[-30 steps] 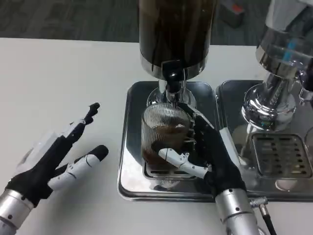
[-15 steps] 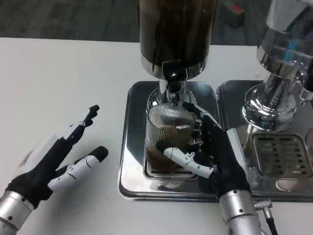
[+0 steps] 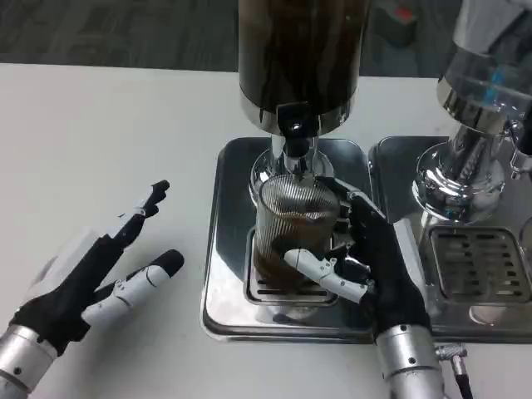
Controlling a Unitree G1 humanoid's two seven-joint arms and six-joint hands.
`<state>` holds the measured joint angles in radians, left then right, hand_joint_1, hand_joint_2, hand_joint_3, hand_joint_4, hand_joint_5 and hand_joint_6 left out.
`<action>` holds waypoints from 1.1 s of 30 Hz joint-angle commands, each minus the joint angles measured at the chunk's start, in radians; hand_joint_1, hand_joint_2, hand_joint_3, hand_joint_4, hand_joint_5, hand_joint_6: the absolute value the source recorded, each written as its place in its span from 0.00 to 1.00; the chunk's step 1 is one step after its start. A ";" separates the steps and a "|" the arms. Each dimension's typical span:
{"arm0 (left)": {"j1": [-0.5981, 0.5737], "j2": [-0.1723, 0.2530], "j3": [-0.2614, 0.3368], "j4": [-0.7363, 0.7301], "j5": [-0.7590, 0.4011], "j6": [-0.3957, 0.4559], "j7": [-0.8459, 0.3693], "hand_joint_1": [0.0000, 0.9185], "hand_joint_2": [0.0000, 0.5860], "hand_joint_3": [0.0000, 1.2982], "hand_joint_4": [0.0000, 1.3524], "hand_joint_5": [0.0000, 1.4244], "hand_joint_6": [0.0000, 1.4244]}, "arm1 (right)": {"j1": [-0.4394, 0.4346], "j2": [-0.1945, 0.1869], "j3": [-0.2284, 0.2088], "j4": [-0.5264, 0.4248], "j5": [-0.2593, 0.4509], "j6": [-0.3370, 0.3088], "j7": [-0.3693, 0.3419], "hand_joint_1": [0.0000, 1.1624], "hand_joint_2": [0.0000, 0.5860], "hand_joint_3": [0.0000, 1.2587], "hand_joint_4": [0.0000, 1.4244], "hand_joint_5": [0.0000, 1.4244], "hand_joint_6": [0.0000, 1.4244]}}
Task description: Grasp the cup under the faucet to collect the drink, then remove the cup.
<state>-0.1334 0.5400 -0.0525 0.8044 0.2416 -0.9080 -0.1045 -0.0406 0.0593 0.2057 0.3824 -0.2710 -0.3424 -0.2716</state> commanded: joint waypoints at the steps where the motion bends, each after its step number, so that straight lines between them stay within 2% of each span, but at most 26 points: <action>1: -0.013 -0.002 0.000 0.007 -0.006 -0.007 -0.008 0.00 0.29 0.00 0.00 0.03 0.00 | 0.024 0.034 -0.006 -0.037 -0.005 -0.028 -0.048 0.83 0.37 0.27 0.39 0.49 0.66; 10: -0.018 -0.006 -0.004 0.011 -0.007 -0.008 -0.017 0.00 0.29 0.00 0.00 0.03 0.00 | 0.044 0.041 -0.003 -0.070 -0.022 -0.030 -0.100 0.83 0.38 0.31 0.42 0.54 0.73; 33: -0.041 -0.010 -0.019 0.031 0.002 -0.013 -0.032 0.00 0.31 0.00 0.00 0.01 0.00 | 0.088 0.037 -0.001 -0.132 -0.053 -0.039 -0.167 0.83 0.38 0.33 0.43 0.56 0.76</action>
<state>-0.1657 0.5330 -0.0621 0.8274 0.2416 -0.9111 -0.1250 0.0413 0.0596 0.2043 0.2987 -0.3198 -0.3427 -0.4121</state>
